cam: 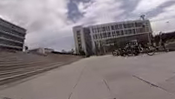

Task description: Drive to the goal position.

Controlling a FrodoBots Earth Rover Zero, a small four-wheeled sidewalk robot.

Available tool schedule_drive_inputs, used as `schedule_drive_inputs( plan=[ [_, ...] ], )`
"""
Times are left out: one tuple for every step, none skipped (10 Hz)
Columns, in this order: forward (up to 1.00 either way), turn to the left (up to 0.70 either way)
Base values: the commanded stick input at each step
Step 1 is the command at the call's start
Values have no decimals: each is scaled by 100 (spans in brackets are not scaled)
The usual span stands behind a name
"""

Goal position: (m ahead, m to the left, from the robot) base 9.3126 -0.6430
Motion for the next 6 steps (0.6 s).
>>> schedule_drive_inputs(
  plan=[
    [70, 0],
    [70, 0],
    [70, 0],
    [70, 0],
    [70, 0],
    [83, 0]
  ],
)
